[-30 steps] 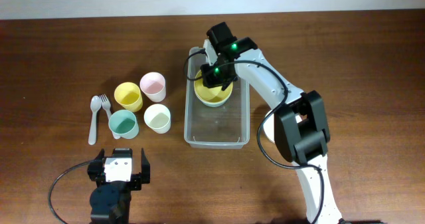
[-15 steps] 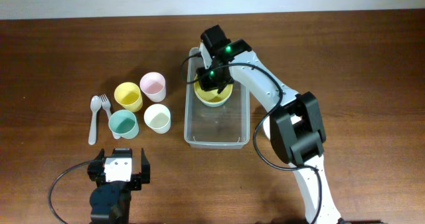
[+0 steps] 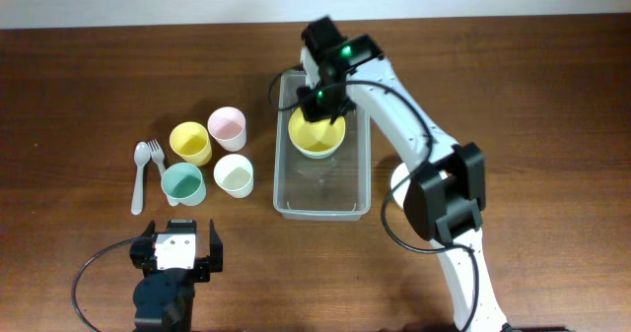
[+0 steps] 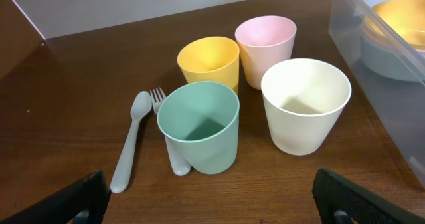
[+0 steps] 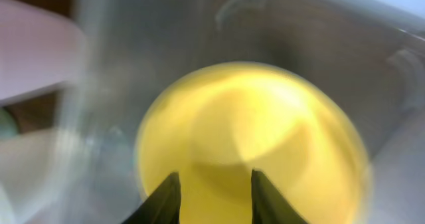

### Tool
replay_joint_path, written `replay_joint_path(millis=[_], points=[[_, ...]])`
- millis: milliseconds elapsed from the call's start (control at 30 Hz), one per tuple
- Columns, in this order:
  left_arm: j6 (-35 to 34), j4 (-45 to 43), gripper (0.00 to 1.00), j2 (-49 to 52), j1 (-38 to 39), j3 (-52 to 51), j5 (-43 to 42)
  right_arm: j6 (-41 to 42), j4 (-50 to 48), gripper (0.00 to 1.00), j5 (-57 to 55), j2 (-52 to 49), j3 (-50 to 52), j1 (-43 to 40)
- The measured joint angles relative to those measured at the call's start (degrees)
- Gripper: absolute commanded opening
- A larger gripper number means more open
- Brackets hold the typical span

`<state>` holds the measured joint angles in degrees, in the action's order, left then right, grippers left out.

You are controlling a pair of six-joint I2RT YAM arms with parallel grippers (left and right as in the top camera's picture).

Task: Pack container
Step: 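Press the yellow bowl down into the stack with the right gripper, then move the right gripper to the white bowl and grasp its rim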

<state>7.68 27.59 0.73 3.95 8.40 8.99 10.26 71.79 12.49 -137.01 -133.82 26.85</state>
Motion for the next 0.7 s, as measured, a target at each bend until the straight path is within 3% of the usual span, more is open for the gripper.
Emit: replay_joint_path(millis=[300,700], points=[[0.0,0.0,1.0,0.0,0.0,0.0,0.0,4.81,24.5,0.35,-10.82,10.05,-17.14,-2.75],[0.0,0.0,1.0,0.0,0.0,0.0,0.0,6.62,25.2,0.37,-12.02,12.9,-16.59,-14.08]])
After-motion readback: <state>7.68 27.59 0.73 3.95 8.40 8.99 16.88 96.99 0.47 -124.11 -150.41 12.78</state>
